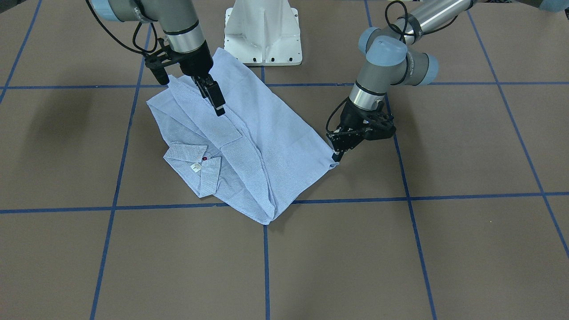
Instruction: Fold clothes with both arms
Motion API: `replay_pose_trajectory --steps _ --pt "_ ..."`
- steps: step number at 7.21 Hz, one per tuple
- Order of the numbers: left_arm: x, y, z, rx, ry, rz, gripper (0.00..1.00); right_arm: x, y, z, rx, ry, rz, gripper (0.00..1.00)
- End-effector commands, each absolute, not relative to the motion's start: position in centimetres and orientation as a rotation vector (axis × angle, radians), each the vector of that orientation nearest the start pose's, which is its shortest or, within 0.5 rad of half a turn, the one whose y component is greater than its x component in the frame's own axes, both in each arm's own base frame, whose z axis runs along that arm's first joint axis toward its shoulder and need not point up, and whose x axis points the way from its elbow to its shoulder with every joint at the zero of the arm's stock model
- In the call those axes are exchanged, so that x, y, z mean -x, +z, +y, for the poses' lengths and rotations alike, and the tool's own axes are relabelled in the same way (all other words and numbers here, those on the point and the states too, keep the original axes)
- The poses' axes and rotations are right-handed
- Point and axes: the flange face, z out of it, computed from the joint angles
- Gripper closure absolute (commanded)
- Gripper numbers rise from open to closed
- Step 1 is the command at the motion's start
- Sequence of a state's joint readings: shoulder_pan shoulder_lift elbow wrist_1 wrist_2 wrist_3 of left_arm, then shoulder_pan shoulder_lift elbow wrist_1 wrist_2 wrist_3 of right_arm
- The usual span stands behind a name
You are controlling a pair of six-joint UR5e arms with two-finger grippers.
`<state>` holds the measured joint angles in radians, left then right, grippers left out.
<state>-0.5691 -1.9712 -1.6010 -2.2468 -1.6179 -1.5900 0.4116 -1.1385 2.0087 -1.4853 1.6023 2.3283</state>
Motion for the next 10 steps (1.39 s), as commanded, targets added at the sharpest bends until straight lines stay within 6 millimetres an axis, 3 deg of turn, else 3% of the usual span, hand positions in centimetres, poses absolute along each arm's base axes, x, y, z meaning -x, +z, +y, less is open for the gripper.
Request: replay_pose_trajectory --steps 1,2,3,4,6,7,8,9,10 --pt "-49.3 34.4 -55.0 -0.34 -0.528 1.039 1.0 49.0 21.3 -35.6 0.104 1.048 -1.003 0.0" --pt "-48.8 33.7 -58.7 -0.375 -0.547 1.038 1.0 49.8 22.4 -36.0 0.074 1.008 -0.973 0.0" --pt "-50.5 32.6 -61.9 -0.398 -0.542 1.032 1.0 52.0 23.0 -36.8 0.026 0.925 -0.933 0.0" --pt "-52.4 31.1 -64.0 -0.409 -0.543 1.043 1.0 53.5 22.1 -37.3 -0.029 0.814 -0.923 0.0" --pt "-53.1 28.9 -64.4 -0.458 -0.457 1.042 1.0 54.8 22.7 -35.5 -0.131 0.535 -0.879 0.0" --pt "-53.3 28.8 -64.7 -0.472 -0.427 1.03 1.0 55.8 23.7 -34.6 -0.169 0.41 -0.847 0.0" --pt "-53.4 28.6 -64.8 -0.478 -0.415 1.029 0.78 56.5 23.4 -33.8 -0.203 0.299 -0.836 0.0" --pt "-52.4 28.7 -65.5 -0.487 -0.385 1.022 0.28 56.8 23.6 -33.3 -0.234 0.195 -0.801 0.0" --pt "-50.8 28.5 -66.4 -0.468 -0.367 1.038 0.14 57.1 23.0 -33.2 -0.27 0.074 -0.744 0.0"
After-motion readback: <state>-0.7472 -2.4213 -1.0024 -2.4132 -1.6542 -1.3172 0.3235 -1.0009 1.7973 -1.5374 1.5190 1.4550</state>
